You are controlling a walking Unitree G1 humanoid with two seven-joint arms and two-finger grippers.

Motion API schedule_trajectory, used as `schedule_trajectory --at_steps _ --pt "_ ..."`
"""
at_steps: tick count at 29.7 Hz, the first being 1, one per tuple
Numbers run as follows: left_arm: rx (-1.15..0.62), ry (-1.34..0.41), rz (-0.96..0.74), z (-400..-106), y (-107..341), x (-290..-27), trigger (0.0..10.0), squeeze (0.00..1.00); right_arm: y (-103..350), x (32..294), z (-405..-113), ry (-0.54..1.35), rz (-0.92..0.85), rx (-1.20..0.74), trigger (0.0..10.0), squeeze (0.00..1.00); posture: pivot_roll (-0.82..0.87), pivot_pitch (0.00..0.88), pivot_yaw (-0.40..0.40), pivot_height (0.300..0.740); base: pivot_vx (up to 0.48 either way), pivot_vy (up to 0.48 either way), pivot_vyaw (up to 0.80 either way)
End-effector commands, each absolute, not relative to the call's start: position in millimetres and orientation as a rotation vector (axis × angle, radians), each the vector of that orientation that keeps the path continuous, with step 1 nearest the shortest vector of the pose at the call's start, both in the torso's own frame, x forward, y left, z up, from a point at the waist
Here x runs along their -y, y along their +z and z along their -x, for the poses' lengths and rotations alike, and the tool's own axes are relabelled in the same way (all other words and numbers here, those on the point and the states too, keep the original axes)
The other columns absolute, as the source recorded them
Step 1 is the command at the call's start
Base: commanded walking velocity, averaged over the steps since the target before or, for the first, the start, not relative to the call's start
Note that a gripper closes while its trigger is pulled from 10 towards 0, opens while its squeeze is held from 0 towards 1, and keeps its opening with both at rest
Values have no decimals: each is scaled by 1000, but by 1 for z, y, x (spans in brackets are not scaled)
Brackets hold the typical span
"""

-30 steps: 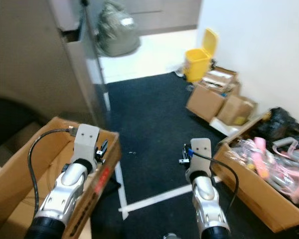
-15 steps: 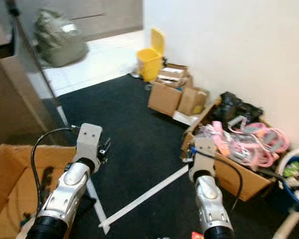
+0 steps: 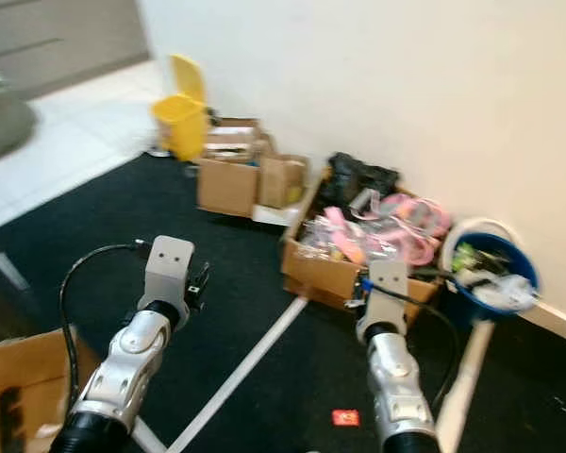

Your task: Picking trash to rubbish bin

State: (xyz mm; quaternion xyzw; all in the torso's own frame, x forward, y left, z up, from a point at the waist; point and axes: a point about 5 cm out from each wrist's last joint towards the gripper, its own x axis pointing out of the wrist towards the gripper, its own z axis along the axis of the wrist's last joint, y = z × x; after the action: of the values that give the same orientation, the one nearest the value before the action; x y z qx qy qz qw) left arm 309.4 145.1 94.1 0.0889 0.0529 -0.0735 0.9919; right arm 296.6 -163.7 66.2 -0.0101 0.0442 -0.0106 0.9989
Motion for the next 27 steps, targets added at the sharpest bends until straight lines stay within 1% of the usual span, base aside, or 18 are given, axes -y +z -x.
schedule_trajectory --at_steps 1,27 --pt "-132 -144 -187 -306 88 -147 10000 0 60 166 -293 -31 22 -117 10000 0 -2 125 22 740 0 0 -800" --pt "-122 -151 -188 -307 89 -146 10000 0 61 165 -294 -26 24 -117 10000 0 -10 101 24 740 0 0 -800"
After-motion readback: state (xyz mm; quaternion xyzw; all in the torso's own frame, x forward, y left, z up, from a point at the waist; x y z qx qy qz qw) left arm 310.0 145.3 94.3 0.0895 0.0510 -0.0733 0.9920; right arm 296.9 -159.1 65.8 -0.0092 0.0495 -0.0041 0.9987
